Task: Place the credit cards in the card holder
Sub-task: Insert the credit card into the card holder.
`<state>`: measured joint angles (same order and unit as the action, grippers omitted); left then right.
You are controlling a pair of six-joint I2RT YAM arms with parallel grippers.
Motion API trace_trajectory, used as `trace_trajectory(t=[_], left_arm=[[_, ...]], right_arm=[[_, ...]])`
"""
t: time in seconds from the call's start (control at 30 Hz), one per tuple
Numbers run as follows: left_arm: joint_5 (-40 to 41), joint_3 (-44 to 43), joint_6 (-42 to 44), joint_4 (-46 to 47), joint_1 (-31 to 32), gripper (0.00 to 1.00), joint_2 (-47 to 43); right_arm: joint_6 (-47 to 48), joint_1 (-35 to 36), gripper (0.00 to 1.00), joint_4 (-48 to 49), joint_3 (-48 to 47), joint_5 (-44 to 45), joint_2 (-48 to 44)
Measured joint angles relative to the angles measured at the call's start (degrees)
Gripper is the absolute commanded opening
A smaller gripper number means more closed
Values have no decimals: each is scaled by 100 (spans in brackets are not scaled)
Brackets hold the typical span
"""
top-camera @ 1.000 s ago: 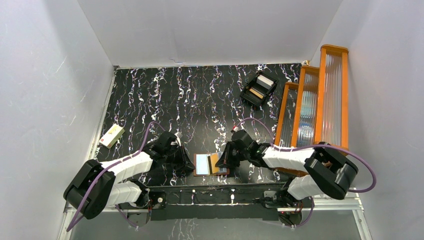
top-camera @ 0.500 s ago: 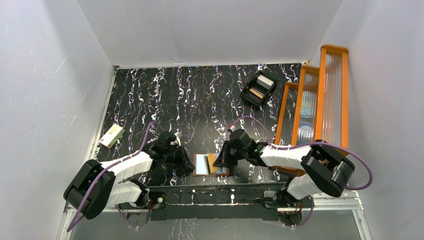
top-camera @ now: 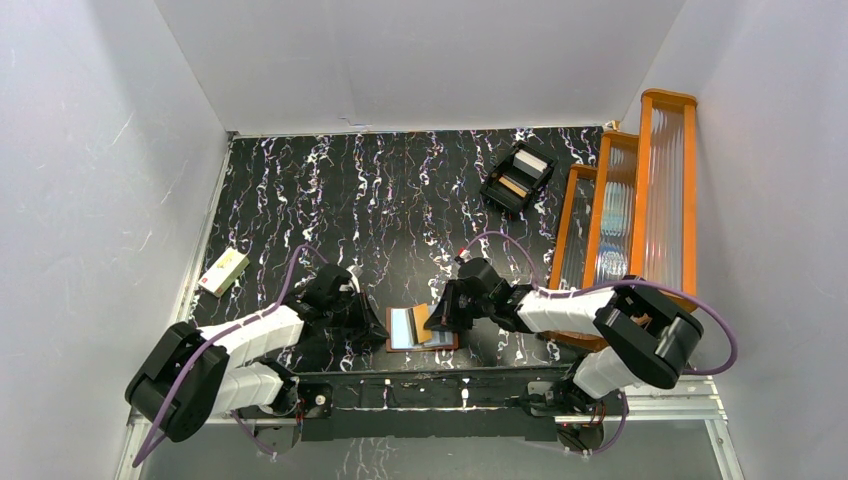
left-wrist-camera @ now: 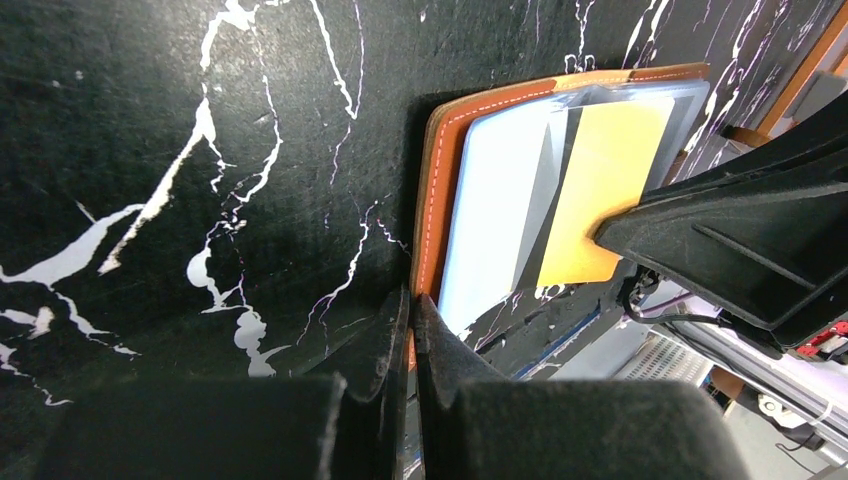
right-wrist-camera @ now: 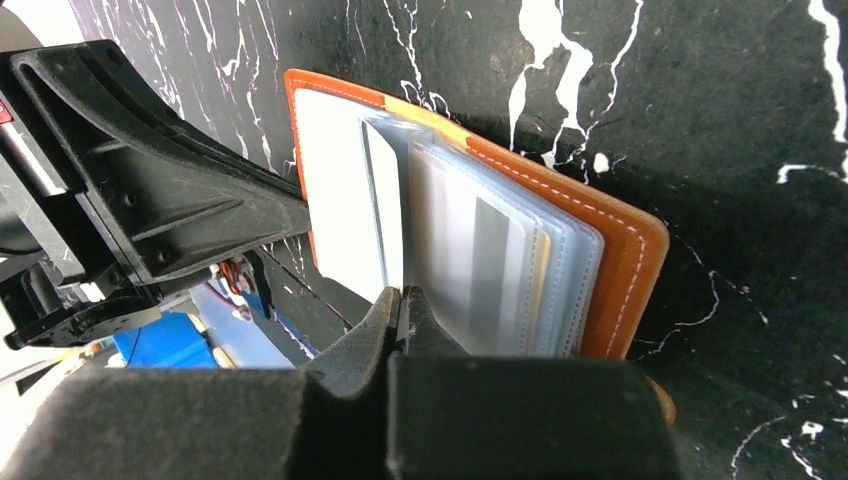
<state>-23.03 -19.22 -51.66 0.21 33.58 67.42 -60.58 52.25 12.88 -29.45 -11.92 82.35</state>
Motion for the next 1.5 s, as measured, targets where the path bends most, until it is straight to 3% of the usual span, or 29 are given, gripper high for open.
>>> trace_trajectory(t=[0.2, 0.43, 0.83, 1.5], left_arm=[[-9, 31, -94, 42, -7, 0, -11], [-13, 79, -149, 101, -9, 0, -46], [-13, 92, -192, 109, -9, 0, -57], [-42, 192, -297, 94, -9, 0, -284]], right_arm=[[-81, 11, 25, 37, -2, 11, 79], [94, 81, 37, -817, -455, 308, 127], [380, 249, 38, -1552, -951, 592, 251], [688, 671, 38, -1478, -1576, 533, 1023]])
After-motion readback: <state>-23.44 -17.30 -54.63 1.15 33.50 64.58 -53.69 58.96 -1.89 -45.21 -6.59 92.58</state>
